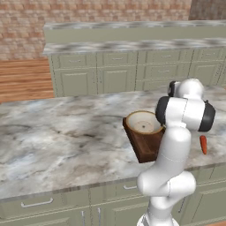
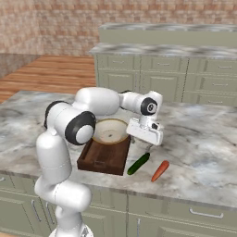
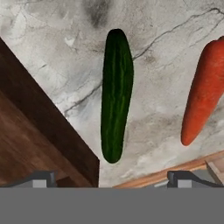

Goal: Place the two vegetables and bowl onto the tray for setting up a vegetable dip station.

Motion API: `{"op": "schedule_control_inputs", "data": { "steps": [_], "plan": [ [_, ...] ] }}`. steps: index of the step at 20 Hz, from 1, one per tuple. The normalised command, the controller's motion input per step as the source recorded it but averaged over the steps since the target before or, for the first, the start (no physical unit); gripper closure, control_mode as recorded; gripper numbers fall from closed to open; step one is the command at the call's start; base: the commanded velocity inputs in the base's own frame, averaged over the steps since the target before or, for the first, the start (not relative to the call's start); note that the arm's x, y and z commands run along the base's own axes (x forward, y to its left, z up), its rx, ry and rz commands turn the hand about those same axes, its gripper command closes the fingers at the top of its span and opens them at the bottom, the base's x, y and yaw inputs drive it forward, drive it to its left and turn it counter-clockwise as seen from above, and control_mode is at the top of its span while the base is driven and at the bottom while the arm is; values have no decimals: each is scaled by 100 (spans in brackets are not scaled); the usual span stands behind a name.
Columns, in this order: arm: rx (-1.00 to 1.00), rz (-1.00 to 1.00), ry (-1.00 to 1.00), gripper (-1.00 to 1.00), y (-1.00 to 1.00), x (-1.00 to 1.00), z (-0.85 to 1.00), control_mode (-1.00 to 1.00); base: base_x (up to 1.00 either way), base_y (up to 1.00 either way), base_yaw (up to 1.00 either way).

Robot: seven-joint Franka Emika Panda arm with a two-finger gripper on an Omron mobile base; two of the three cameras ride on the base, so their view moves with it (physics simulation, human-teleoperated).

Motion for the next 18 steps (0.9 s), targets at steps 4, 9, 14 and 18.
{"op": "schedule_control_inputs", "data": {
  "steps": [4,9,14,18],
  "plan": [
    [0,0,-1,-100,-11,-9,-15,-100,0,0,0],
    [0,0,-9,-100,-2,-2,-19,-100,0,0,0],
    [-1,0,-17,-100,-6,-3,-19,-100,0,0,0],
    [0,0,-12,-100,-6,6,-22,-100,0,0,0]
  ]
}}
